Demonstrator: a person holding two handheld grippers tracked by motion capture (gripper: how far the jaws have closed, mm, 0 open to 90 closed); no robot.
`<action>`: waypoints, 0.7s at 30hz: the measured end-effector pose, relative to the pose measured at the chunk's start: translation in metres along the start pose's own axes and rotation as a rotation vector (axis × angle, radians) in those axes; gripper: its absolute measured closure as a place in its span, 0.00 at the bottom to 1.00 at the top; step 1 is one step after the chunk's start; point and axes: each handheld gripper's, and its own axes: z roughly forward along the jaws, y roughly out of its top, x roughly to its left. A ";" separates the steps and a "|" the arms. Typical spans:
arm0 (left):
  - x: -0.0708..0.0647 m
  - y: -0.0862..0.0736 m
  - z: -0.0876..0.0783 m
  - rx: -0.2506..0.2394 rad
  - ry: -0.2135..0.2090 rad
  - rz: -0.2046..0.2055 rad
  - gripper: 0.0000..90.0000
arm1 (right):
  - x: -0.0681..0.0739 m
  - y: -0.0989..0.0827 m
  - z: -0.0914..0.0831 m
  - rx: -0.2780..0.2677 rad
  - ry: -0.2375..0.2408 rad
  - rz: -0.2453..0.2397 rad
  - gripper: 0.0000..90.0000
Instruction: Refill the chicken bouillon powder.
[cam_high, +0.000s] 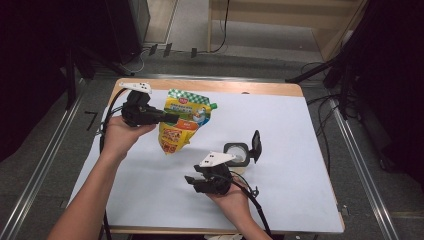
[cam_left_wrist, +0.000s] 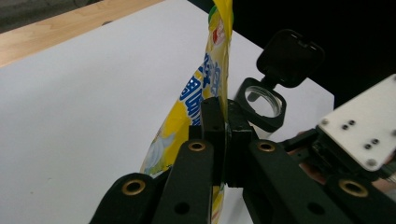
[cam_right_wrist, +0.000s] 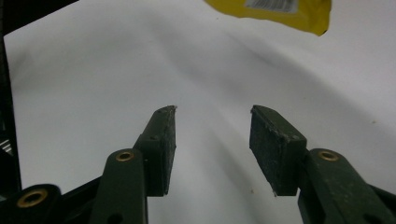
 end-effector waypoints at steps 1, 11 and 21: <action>-0.004 -0.001 -0.001 -0.008 0.007 0.007 1.00 | 0.000 0.000 0.001 -0.002 -0.005 0.000 0.58; -0.027 -0.009 -0.011 -0.026 -0.058 -0.013 1.00 | -0.006 0.001 0.017 -0.030 -0.040 0.043 0.63; -0.048 -0.011 -0.010 -0.030 -0.123 -0.017 1.00 | -0.004 0.000 0.025 -0.047 -0.109 0.039 0.80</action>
